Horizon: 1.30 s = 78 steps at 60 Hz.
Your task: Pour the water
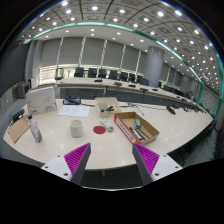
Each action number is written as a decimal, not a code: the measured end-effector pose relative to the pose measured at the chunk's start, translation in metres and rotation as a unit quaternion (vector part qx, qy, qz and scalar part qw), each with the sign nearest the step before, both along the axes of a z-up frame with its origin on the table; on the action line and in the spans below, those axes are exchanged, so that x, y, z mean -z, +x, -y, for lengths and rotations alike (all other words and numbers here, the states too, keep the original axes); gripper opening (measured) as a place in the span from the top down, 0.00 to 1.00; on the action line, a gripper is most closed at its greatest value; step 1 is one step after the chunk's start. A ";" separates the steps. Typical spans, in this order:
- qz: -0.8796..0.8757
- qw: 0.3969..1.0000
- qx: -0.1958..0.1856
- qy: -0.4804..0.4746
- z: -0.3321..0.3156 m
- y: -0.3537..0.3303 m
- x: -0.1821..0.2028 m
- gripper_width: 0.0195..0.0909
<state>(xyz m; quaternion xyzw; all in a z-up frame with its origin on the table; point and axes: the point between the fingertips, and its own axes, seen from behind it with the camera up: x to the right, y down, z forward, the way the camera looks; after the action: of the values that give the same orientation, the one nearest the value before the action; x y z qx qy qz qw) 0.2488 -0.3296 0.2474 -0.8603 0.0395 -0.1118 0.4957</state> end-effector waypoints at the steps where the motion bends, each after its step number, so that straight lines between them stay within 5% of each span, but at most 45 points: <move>1: 0.000 1.000 -0.003 0.000 0.000 -0.002 0.001 0.06; 7: -0.001 1.000 -0.019 -0.001 -0.001 -0.023 0.004 0.06; 38: -0.071 0.986 -0.148 0.022 -0.072 -0.366 0.111 0.06; 59: -0.079 0.989 -0.106 0.066 -0.206 -0.433 0.181 0.07; 66: -0.072 0.988 -0.105 0.087 -0.238 -0.435 0.185 0.22; 71: -0.058 0.989 -0.099 0.091 -0.249 -0.432 0.188 0.46; 78: -0.065 0.988 -0.100 0.096 -0.257 -0.432 0.187 0.55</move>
<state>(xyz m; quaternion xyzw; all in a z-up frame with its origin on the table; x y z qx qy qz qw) -0.1830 -0.0729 0.0599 -0.8136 -0.0042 -0.0013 0.5814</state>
